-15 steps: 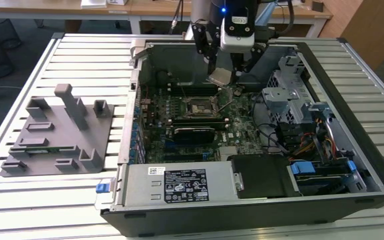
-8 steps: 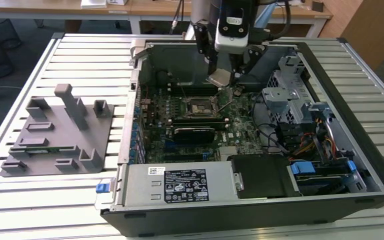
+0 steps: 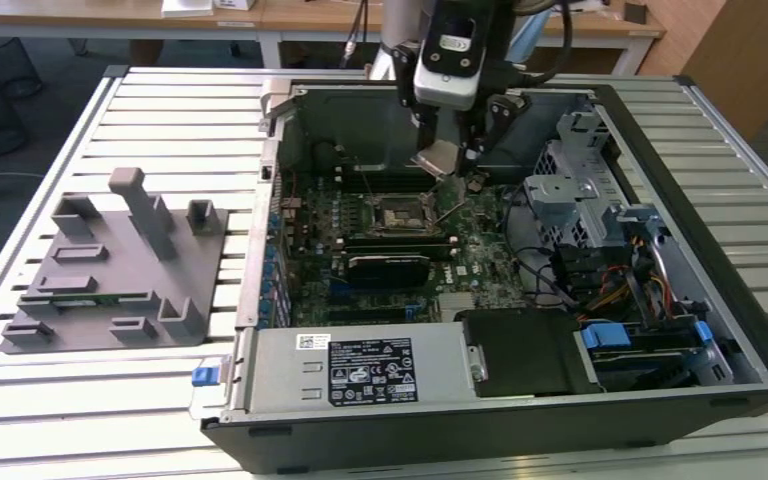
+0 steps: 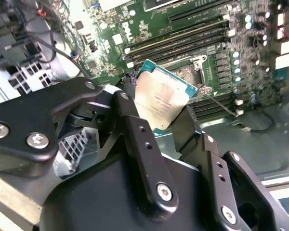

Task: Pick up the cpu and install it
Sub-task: 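Place the cpu into insertion slot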

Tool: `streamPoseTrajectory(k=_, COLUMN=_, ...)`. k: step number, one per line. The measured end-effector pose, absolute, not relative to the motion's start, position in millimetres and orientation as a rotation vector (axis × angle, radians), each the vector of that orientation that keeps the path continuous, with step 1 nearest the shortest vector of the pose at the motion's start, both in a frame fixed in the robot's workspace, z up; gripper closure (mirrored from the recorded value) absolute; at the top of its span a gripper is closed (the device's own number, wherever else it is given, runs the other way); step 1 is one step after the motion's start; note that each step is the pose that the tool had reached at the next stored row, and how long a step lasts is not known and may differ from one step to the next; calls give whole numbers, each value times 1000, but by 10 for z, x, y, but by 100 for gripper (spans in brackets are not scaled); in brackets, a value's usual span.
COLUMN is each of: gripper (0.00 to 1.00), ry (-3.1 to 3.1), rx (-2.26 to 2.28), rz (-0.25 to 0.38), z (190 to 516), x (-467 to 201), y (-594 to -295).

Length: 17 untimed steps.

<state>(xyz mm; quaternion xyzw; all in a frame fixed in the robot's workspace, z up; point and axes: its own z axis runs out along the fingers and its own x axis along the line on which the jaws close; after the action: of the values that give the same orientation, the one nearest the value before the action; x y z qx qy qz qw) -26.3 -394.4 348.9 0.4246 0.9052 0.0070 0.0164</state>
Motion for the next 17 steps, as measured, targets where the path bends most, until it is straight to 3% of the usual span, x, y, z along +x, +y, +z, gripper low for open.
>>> streamPoseTrajectory(k=17, gripper=46, ry=2598, rx=1703, rz=11, z=3448, x=-264, y=-3944)
